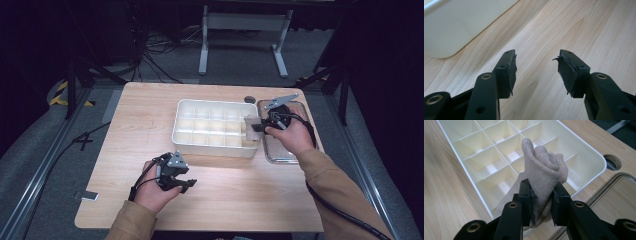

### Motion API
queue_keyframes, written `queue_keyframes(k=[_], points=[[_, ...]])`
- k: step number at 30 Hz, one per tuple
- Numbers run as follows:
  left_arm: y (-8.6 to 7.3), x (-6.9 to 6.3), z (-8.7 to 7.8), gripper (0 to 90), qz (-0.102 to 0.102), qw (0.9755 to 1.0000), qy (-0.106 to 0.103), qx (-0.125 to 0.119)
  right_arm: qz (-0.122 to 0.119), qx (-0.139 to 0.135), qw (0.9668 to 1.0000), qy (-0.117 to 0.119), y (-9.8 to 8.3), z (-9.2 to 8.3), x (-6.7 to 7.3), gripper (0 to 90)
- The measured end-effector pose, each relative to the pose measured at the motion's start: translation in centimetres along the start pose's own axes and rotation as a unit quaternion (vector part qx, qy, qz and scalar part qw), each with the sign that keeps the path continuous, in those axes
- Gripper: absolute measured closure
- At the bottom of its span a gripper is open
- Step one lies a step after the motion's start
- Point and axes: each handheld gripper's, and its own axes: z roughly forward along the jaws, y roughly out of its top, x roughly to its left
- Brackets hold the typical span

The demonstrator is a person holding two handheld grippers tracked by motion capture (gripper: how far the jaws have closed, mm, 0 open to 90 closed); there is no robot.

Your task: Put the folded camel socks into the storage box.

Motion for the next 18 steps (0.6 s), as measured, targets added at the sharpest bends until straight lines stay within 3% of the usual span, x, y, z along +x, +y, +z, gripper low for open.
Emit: queue_keyframes(k=[8,18], points=[[0.0,0.1,0.0,49.3,0.003,1.0,0.002,-0.001,-0.034,0.01,0.9994,-0.003,-0.1,1.1,0.4,73.3],[0.0,0.0,-0.1,49.6,0.004,1.0,0.004,-0.004,-0.045,0.032,0.9985,0.002,-1.4,2.8,1.0,72.6]])
